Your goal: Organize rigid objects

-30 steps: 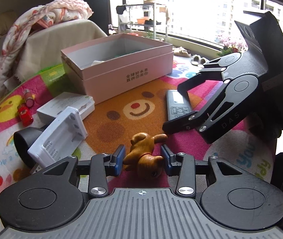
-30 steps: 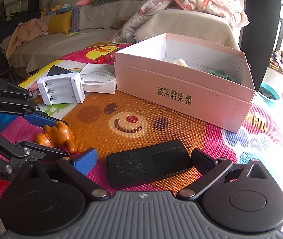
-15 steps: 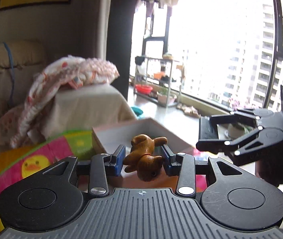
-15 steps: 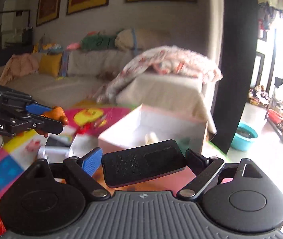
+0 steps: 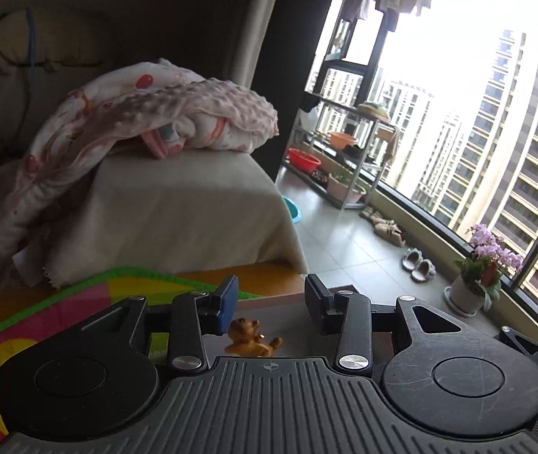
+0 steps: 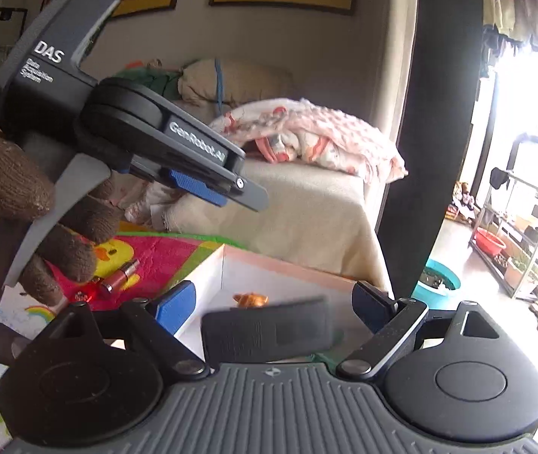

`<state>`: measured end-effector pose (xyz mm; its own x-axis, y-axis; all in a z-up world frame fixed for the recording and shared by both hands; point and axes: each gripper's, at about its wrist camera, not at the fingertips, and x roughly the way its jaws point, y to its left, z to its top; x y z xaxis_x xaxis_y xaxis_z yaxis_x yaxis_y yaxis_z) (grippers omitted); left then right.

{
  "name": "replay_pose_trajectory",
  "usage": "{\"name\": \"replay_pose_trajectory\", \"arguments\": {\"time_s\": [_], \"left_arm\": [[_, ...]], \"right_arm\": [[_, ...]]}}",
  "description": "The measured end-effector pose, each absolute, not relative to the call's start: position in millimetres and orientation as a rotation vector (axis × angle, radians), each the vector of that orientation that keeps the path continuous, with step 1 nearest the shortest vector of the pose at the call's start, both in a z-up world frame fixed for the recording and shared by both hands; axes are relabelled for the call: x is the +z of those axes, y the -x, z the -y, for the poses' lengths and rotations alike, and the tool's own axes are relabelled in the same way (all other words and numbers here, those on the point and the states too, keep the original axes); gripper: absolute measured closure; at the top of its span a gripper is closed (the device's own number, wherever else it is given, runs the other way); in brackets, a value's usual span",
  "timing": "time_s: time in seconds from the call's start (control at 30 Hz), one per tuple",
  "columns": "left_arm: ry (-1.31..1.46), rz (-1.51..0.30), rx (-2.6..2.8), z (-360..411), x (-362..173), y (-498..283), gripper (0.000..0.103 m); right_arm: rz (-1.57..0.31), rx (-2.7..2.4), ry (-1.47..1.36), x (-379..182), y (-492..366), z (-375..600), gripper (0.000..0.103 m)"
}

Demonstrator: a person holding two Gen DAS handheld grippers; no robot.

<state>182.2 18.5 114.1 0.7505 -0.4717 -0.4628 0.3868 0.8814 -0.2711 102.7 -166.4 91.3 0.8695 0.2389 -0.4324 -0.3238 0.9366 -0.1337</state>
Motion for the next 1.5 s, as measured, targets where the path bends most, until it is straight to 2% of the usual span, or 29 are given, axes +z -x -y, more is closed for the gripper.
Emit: {"name": "replay_pose_trajectory", "arguments": {"time_s": [0.13,0.33,0.53,0.77,0.8,0.87,0.9,1.03,1.27,1.5], "left_arm": [[0.16,-0.581,-0.337,-69,103,-170,0.059],[0.21,-0.736,-0.161,-133,62,-180,0.06],[0.205,-0.805,-0.145,-131,31,-183,0.06],[0.209,-0.809,-0.149,-113,19,-201,0.06],[0.194,-0.812,-0.151,-110,17,-201,0.061],[0.159,-0.812,-0.158,-107,16,-198,0.079],[0.156,-0.812,-0.174,-108,16,-195,0.079],[0.216,-0.759,-0.233,-122,23,-160,0.079],[0.301,-0.684,-0.321,-146,49,-57,0.079],[0.286,-0.621,-0.281,-167,64,27,0.079]], "right_arm": [[-0.467,0.377,0.212,76,-81,168,0.013],[-0.558,0.48,0.26,51,-41,154,0.013],[-0.585,0.561,0.269,45,-24,127,0.013],[-0.595,0.596,0.304,37,-13,105,0.013],[-0.596,0.598,0.309,36,-11,104,0.013],[-0.594,0.601,0.308,36,-9,104,0.013],[-0.593,0.601,0.307,36,-9,104,0.013],[-0.591,0.592,0.301,36,-10,105,0.013],[-0.586,0.705,0.277,36,-2,97,0.013],[-0.457,0.784,0.326,42,11,61,0.013]]}}
